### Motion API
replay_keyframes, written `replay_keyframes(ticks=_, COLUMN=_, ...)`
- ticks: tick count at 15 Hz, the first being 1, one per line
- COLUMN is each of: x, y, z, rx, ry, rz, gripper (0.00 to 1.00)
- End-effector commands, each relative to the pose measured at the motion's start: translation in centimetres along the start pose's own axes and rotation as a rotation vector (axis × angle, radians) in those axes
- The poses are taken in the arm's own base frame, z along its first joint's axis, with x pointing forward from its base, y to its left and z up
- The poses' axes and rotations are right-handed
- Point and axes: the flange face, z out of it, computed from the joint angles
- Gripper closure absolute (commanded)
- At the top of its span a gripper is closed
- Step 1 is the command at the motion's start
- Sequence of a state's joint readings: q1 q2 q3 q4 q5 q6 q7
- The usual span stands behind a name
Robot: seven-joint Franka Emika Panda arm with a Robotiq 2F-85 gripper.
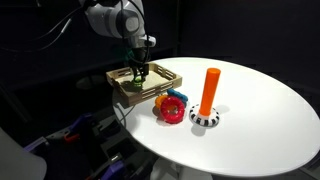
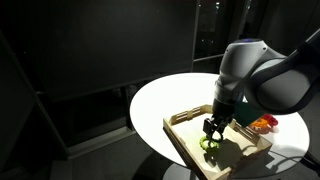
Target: Remove the dark green ring from the tray and put it on the orange ring
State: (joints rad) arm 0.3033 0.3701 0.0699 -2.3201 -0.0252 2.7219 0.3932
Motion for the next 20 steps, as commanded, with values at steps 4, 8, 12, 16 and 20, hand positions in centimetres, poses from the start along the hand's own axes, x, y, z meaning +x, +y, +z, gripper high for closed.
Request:
replay_keyframes(ticks=4, x=0.8, y=3.5, z=-4.1, rx=0.015, ry=0.035, rz=0.086, gripper=0.55)
replay_keyframes(ticks=8, x=0.8, y=6.3, z=-6.0, rx=0.011, ry=0.054, rz=0.136, gripper=0.55)
replay_keyframes(ticks=12, x=0.0, y=9.9, z=-7.3, rx=-0.005, ry=0.050, rz=0.201, gripper=0.55)
replay_keyframes(ticks=16, x=-1.0, y=13.6, z=-7.3, rx=-0.028, ry=0.019, rz=0.274, gripper=0.55)
replay_keyframes(ticks=20, x=-1.6, y=17.4, z=-6.6, rx=-0.053, ry=-0.011, rz=0.347, gripper=0.55)
